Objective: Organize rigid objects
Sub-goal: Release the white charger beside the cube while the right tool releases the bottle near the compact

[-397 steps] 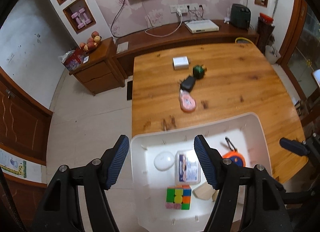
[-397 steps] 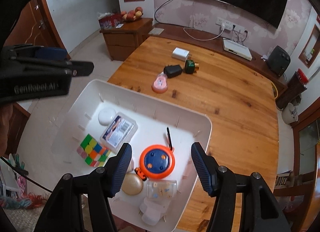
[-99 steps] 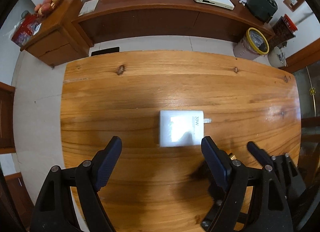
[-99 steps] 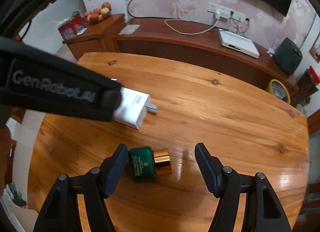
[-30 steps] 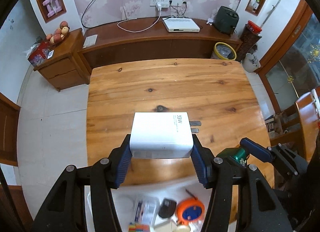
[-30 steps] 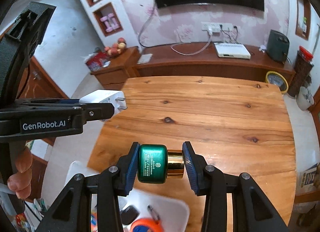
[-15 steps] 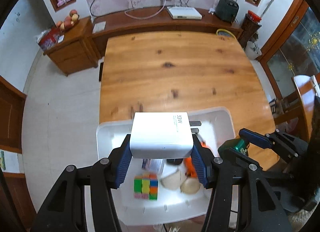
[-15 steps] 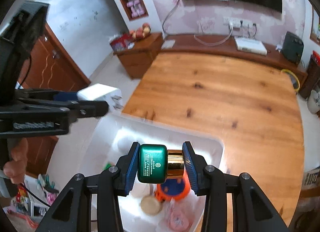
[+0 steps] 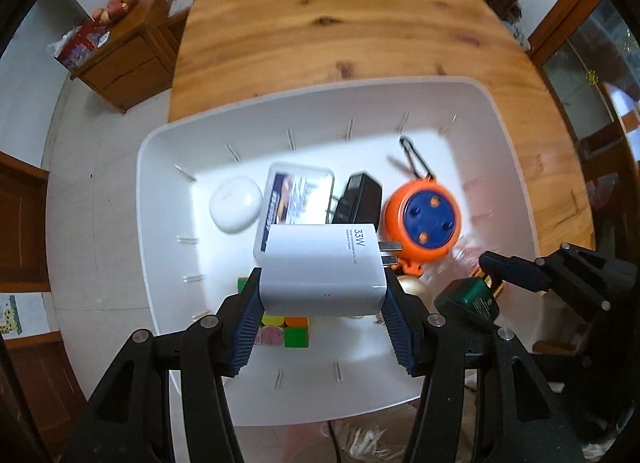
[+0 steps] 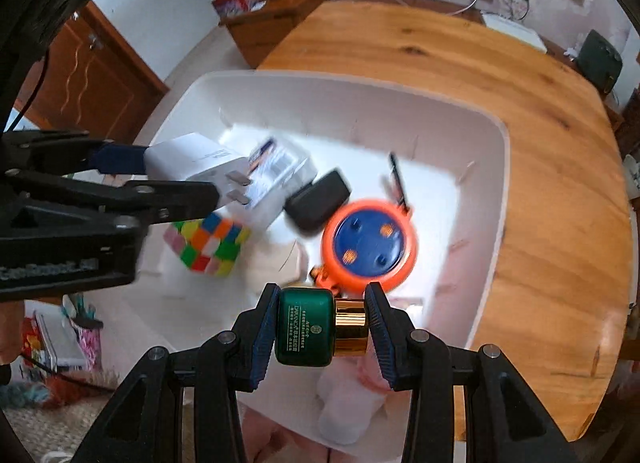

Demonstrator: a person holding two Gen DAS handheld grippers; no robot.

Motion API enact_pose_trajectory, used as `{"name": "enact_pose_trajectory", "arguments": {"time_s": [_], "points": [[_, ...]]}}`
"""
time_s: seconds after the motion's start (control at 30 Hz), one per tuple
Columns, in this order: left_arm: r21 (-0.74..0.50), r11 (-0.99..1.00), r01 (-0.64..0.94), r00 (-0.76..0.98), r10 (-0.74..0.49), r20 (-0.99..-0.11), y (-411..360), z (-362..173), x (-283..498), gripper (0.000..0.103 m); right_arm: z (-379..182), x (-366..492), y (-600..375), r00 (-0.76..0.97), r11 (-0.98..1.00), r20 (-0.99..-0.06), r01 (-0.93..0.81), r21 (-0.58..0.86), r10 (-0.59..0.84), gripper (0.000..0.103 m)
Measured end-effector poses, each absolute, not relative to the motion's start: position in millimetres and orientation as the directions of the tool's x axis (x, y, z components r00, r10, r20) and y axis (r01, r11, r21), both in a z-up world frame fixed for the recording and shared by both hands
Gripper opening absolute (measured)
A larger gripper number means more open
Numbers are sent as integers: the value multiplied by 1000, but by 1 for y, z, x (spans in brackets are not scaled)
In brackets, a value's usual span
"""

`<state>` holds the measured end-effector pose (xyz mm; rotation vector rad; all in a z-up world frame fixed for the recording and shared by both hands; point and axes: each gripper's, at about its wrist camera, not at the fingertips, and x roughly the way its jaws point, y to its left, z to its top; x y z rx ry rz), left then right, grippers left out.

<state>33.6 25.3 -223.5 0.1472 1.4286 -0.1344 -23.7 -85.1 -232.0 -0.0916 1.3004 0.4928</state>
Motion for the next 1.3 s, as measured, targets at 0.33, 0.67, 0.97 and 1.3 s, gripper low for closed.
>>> {"name": "enact_pose_trajectory", "arguments": {"time_s": [0.33, 0.67, 0.97, 1.3], "points": [[25, 969, 244, 90, 3, -996, 12, -248, 33, 59, -246, -31, -88, 170, 902, -960, -409, 139, 224, 44], [18, 960, 278, 83, -5, -997, 4, -250, 28, 67, -239, -36, -81, 245, 903, -958, -428, 33, 151, 62], [44, 964, 262, 131, 10, -991, 1, -232, 24, 81, -212, -43, -77, 309, 888, -941, -460, -21, 137, 62], [57, 969, 241, 227, 1, -974, 1, -193, 17, 82, -179, -48, -91, 379, 901, -913, -431, -34, 147, 65]]}}
